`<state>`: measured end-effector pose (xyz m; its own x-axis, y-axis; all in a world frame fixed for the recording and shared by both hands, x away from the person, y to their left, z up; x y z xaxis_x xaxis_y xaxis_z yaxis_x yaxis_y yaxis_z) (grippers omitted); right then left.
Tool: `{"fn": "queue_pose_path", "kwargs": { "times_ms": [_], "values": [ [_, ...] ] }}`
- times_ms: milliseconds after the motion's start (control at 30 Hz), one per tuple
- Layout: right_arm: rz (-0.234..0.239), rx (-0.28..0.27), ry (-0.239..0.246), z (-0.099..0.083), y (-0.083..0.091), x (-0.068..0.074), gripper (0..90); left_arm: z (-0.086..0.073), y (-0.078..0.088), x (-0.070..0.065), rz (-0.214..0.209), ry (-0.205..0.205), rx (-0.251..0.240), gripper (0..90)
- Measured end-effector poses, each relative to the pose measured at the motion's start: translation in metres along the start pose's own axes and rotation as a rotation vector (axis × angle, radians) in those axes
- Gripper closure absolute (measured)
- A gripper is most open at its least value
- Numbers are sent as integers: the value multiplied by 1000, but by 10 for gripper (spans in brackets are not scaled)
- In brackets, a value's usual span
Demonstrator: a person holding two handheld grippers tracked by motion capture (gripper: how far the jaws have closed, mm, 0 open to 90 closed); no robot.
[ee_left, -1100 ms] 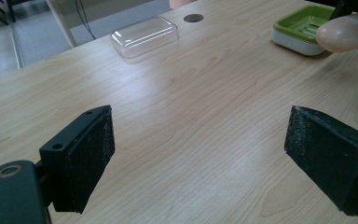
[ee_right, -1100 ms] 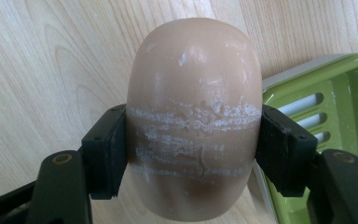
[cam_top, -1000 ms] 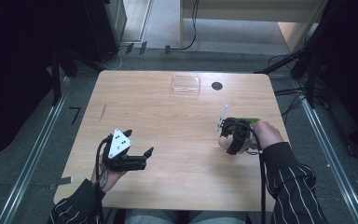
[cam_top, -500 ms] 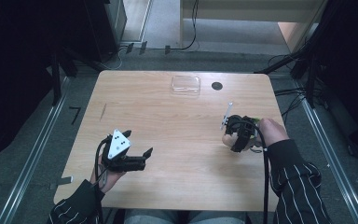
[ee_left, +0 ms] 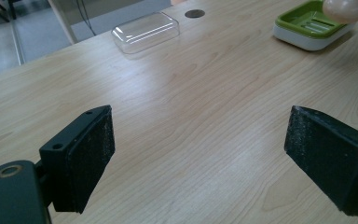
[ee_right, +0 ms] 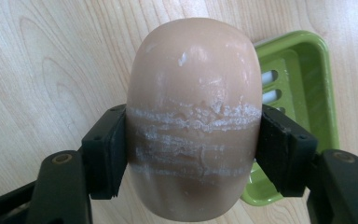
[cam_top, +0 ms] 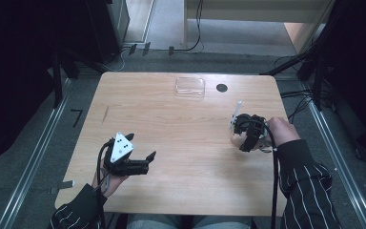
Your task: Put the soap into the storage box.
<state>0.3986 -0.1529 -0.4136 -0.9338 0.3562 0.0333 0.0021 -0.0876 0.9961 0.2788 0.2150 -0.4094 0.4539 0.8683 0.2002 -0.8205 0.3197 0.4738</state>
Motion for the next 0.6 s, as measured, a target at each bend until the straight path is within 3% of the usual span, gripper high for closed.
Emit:
{"fn": "queue_pose_path", "kwargs": {
  "times_ms": [600],
  "values": [
    [-10, -3, 16, -3, 8, -13, 337, -5, 6, 4, 13, 2, 7, 88]
  ]
}}
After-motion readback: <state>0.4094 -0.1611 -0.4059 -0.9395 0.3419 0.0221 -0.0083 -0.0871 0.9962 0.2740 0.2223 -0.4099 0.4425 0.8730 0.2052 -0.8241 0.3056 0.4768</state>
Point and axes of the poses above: each handheld gripper's, and its own axes: y roughly backward along the jaws, z roughly out of its top, x roughly to its left, the point moved 2 cm from there along -y, roughly forward along the jaws, and after that the axes turned 9 degrees about z, right-handed, at the moved point
